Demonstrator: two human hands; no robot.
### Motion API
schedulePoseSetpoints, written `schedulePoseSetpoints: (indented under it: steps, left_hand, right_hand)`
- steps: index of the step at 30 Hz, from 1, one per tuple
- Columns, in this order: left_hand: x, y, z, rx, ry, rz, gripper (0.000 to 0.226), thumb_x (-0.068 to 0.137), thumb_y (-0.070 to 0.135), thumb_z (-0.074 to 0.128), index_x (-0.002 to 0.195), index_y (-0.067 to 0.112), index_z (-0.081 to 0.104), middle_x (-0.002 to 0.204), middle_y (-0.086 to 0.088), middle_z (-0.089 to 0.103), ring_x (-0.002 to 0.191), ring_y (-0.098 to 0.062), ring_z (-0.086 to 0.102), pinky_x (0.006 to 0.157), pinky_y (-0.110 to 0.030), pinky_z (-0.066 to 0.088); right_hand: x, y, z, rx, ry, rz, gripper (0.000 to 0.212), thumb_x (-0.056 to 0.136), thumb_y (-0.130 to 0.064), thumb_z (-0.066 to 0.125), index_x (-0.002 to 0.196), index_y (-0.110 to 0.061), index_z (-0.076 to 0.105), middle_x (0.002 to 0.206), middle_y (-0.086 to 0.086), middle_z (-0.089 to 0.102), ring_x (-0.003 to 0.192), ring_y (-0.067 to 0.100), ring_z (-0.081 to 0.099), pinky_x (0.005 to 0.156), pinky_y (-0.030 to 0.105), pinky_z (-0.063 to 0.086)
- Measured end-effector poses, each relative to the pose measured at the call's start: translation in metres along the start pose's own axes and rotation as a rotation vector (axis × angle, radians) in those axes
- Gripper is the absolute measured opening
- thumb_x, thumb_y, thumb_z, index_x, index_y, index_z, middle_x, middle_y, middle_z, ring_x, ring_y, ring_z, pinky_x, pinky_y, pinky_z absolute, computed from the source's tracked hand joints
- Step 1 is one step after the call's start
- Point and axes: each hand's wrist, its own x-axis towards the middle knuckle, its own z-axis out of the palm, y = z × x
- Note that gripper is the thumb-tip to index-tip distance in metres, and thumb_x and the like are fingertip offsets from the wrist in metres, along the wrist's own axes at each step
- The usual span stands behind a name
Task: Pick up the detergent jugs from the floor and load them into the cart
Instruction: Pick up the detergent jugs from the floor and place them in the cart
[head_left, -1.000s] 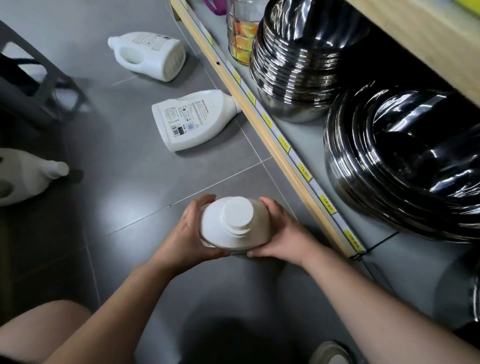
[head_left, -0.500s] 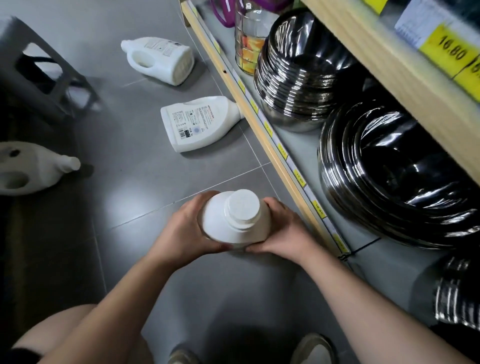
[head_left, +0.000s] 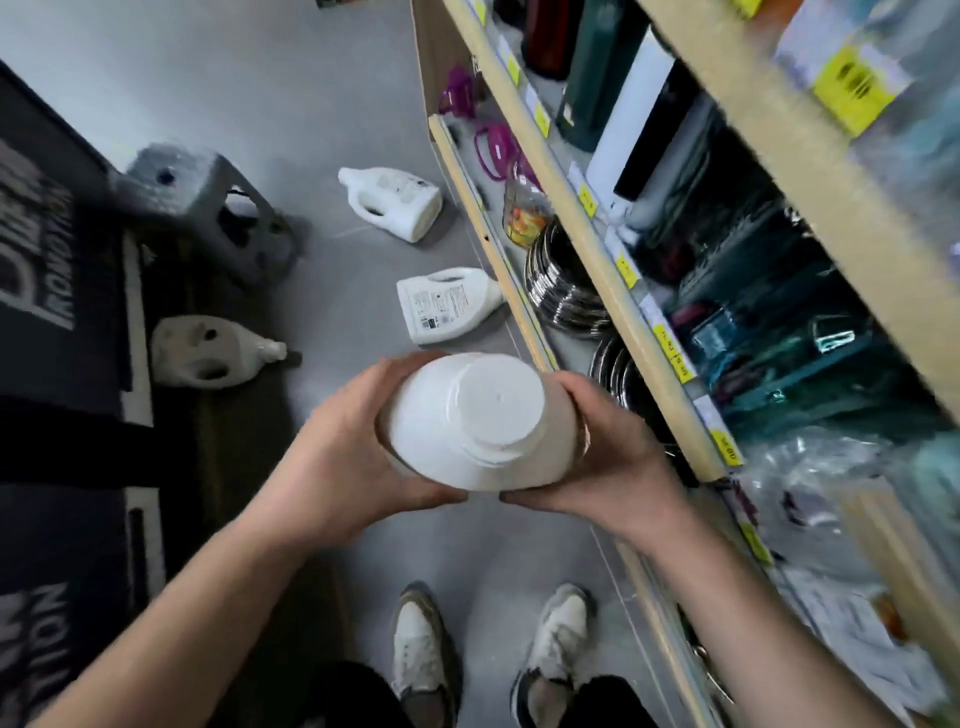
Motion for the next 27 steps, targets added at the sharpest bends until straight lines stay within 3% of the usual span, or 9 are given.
schedulePoseSetpoints:
  steps: [5,9,13,16,18,22,27]
  left_hand:
    - [-0.021,0.107,-0.104,-0.11,0.098,0.061,0.107,0.038,0.038,0.108,0.13,0.045,0.055,0.128,0.039,0.061,0.119,0.014,0.058,0.097,-0.003,0.042]
    - [-0.038,0.167,-0.173,-0.232,0.159,0.097,0.102,0.04,0.031,0.107,0.125,0.059,0.057,0.13,0.027,0.065,0.121,0.006,0.061,0.099,-0.012,0.048]
    - [-0.064,0.21,-0.217,-0.292,0.216,0.169,0.102,0.041,0.019,0.108,0.126,0.044,0.06,0.126,0.025,0.069,0.117,0.007,0.063,0.096,-0.009,0.048]
    - [-0.078,0.225,-0.241,-0.306,0.254,0.22,0.098,0.041,0.028,0.108,0.124,0.054,0.062,0.128,0.018,0.071,0.114,0.0,0.067,0.092,-0.011,0.05]
    - [-0.089,0.227,-0.249,-0.343,0.257,0.215,0.1,0.041,0.028,0.109,0.128,0.044,0.062,0.126,0.014,0.072,0.104,-0.004,0.071,0.084,-0.013,0.054]
    - [-0.104,0.23,-0.262,-0.367,0.311,0.25,0.096,0.041,0.038,0.1,0.128,0.037,0.061,0.127,0.021,0.07,0.119,0.002,0.065,0.095,-0.01,0.048]
    - [-0.115,0.22,-0.274,-0.417,0.351,0.249,0.093,0.043,0.038,0.1,0.128,0.037,0.062,0.128,0.016,0.071,0.122,-0.003,0.065,0.098,-0.016,0.05]
  right_hand:
    - [-0.046,-0.128,-0.076,0.084,0.071,-0.066,0.099,0.041,-0.053,0.101,0.129,-0.036,0.057,0.122,-0.022,0.067,0.11,-0.003,0.061,0.093,0.026,0.053]
    - [-0.077,-0.209,-0.115,0.188,0.15,-0.122,0.095,0.044,-0.047,0.104,0.126,-0.039,0.057,0.12,-0.03,0.064,0.109,-0.01,0.059,0.082,0.011,0.048]
    - [-0.106,-0.264,-0.133,0.19,0.167,-0.16,0.106,0.046,-0.044,0.105,0.137,-0.043,0.052,0.128,-0.029,0.063,0.116,-0.011,0.057,0.085,0.011,0.046]
    - [-0.122,-0.295,-0.14,0.184,0.194,-0.193,0.111,0.044,-0.049,0.103,0.141,-0.045,0.049,0.131,-0.028,0.06,0.118,-0.012,0.055,0.092,0.02,0.049]
    - [-0.128,-0.308,-0.14,0.186,0.21,-0.211,0.109,0.043,-0.049,0.102,0.139,-0.046,0.05,0.131,-0.027,0.061,0.118,-0.01,0.056,0.094,0.022,0.05]
    - [-0.135,-0.328,-0.137,0.176,0.202,-0.261,0.106,0.042,-0.056,0.1,0.135,-0.046,0.051,0.131,-0.022,0.062,0.119,0.0,0.059,0.094,0.029,0.053]
    - [-0.13,-0.345,-0.128,0.155,0.182,-0.293,0.106,0.041,-0.054,0.101,0.133,-0.049,0.051,0.131,-0.022,0.063,0.12,0.0,0.06,0.099,0.036,0.055]
